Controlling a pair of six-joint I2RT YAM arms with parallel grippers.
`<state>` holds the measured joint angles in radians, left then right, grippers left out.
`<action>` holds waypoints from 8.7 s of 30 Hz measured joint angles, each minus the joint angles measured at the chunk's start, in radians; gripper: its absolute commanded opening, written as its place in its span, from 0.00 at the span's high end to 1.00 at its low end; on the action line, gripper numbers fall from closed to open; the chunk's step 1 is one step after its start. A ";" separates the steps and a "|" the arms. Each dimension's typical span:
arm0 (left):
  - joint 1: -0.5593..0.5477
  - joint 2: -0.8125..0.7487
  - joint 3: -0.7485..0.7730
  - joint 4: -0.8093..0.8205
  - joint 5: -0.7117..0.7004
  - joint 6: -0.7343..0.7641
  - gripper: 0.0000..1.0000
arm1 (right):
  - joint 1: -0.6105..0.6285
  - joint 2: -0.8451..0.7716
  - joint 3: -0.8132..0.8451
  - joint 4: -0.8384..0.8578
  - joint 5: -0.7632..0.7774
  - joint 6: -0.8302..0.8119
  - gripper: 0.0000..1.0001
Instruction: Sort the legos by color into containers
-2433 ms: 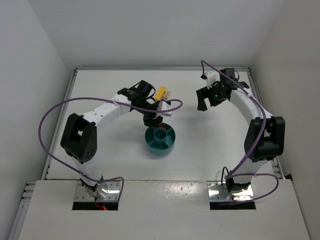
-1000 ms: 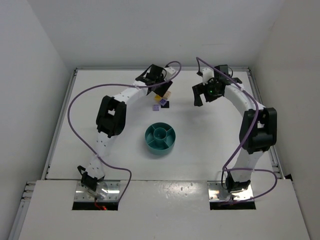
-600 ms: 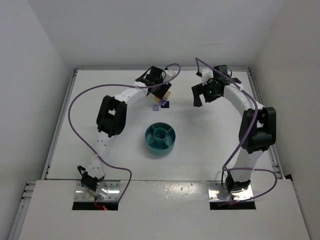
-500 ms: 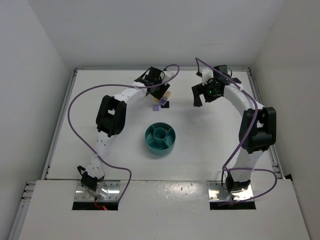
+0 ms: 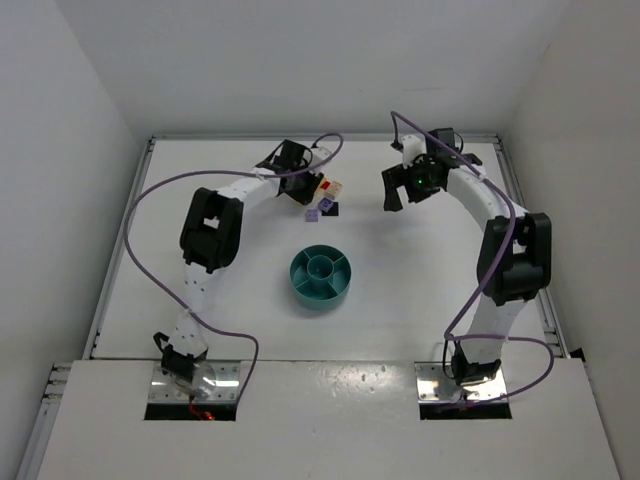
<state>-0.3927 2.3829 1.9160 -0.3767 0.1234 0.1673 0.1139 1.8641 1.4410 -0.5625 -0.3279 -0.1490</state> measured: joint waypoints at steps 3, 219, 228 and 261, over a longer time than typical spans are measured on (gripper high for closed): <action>0.026 -0.085 -0.142 0.043 0.047 0.002 0.81 | 0.001 0.000 0.010 0.001 -0.024 0.005 0.04; -0.026 0.147 0.192 0.103 -0.053 -0.224 0.64 | 0.019 -0.109 -0.036 0.001 0.109 0.154 0.32; -0.032 0.148 0.192 0.107 -0.037 -0.202 0.84 | 0.019 -0.098 -0.034 0.001 0.069 0.151 0.34; 0.060 -0.706 -0.592 -0.057 0.559 0.075 0.79 | 0.118 0.154 0.140 0.019 -0.130 0.144 0.38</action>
<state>-0.3325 1.6772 1.3239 -0.4339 0.6823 0.2420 0.2317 2.0178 1.5814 -0.5434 -0.4576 -0.0048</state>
